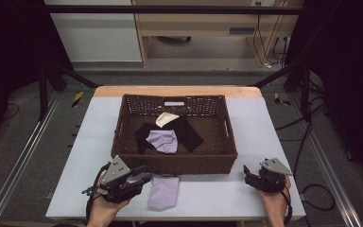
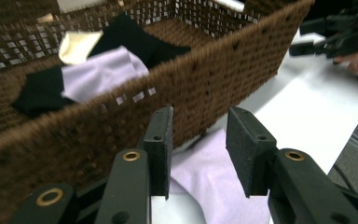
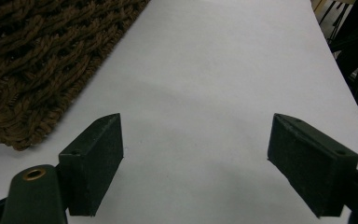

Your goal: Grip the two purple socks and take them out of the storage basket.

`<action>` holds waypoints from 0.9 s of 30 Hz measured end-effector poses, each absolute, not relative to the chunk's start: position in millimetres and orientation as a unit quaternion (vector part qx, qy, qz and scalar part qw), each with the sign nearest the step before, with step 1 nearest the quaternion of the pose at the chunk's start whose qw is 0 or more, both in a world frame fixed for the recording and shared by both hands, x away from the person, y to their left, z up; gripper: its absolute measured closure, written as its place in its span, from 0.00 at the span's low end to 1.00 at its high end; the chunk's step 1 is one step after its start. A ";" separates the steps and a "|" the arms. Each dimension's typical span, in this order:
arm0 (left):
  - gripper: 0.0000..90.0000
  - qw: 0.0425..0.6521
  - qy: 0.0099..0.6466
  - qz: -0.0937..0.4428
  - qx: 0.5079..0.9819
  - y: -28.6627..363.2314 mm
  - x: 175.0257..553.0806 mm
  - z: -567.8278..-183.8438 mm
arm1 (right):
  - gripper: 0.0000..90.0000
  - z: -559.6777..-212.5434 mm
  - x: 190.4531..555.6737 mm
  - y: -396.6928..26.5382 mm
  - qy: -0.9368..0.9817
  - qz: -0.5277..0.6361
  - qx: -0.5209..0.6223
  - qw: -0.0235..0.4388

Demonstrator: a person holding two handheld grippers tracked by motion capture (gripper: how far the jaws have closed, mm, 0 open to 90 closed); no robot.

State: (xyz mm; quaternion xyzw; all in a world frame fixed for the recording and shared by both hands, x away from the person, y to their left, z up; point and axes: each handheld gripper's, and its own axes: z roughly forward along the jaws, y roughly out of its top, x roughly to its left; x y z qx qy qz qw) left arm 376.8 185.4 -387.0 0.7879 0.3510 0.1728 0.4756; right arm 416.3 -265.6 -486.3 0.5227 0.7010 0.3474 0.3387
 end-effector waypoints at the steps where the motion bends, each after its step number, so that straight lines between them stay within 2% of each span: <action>1: 0.67 0.479 0.349 0.177 0.786 186.4 377.7 -382.7 | 0.20 -486.3 416.4 -265.8 0.701 0.346 0.523 0.340; 7: 0.66 0.498 0.352 0.197 0.768 189.7 392.2 -359.1 | 0.20 -486.0 416.7 -268.6 0.692 0.350 0.533 0.338; 14: 0.64 0.482 0.374 0.223 0.760 189.3 429.6 -340.2 | 0.22 -485.5 415.8 -271.0 0.685 0.360 0.537 0.335; 18: 0.64 0.478 0.395 0.227 0.751 188.6 450.1 -336.1 | 0.25 -485.5 416.2 -272.1 0.690 0.367 0.533 0.324; 27: 0.66 0.452 0.411 0.242 0.754 173.4 487.0 -334.7 | 0.25 -485.2 414.2 -273.8 0.681 0.375 0.537 0.327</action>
